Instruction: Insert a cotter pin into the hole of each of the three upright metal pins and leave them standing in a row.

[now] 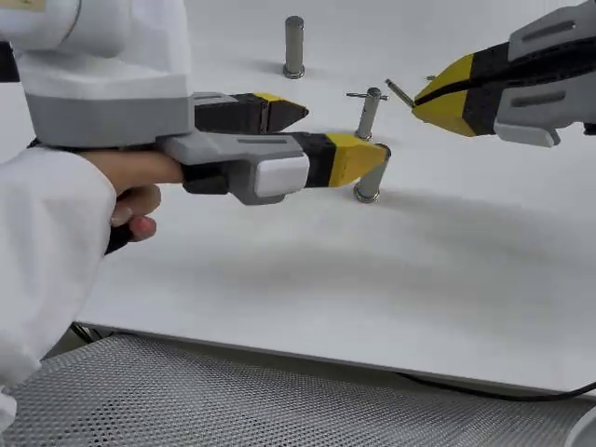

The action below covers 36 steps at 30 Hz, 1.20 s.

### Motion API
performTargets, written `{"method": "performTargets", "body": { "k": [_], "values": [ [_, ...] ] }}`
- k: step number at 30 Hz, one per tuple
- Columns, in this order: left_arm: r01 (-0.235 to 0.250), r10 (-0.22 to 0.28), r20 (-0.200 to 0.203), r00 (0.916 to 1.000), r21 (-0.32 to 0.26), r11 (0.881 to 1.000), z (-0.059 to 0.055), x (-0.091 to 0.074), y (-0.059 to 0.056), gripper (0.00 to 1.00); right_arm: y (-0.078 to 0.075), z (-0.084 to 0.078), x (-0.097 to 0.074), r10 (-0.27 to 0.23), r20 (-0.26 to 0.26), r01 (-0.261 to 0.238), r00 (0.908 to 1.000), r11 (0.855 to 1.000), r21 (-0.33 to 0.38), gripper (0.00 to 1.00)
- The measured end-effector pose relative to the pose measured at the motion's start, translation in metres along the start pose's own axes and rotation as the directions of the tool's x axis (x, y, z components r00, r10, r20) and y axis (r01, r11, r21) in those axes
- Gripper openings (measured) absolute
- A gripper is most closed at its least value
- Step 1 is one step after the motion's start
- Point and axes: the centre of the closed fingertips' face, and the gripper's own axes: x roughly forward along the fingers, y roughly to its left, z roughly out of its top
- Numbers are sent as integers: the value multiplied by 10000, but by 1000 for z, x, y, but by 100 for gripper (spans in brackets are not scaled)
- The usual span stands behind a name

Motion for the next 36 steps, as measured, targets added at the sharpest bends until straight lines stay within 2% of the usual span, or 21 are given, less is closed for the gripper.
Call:
{"method": "performTargets", "body": {
  "k": [2,4,8,12,16,17,19,25,28,36],
  "values": [
    [259,-258,221,9994,-62,9996,7,4,-3,39,1,4,-1,-129,137,134,9998,9993,-361,0],
    [461,-450,326,9985,-342,9984,12,7,-5,33,4,5,-1,-116,103,121,9999,9990,-436,0],
    [644,-632,279,9976,-449,9969,17,14,-7,27,3,7,-1,-192,93,198,9998,9978,-627,0],
    [929,-921,156,9956,-638,9936,17,18,-11,15,2,6,1,-115,107,121,9999,9979,-630,0],
    [1036,-1064,-277,9939,-870,9908,10,21,-12,11,1,6,0,-243,102,249,9997,9974,-672,0],
    [1062,-1093,-299,9936,-913,9901,9,21,-13,10,7,7,-1,-269,113,276,9996,9973,-675,0],
    [1111,-1148,-308,9929,-1040,9884,9,22,-14,8,9,8,-2,-296,102,303,9995,9963,-802,0],
    [1110,-1178,-420,9921,-1384,9841,8,22,-14,2,3,10,-1,-321,56,326,9995,9928,-1151,0],
    [1070,-1139,-433,9926,-1370,9848,9,22,-13,1,11,12,-2,-274,36,276,9996,9911,-1301,0],
    [1179,-1279,-644,9897,-1400,9831,7,22,-14,0,5,13,-1,-326,-12,320,9995,9873,-1556,0]
  ]
}}
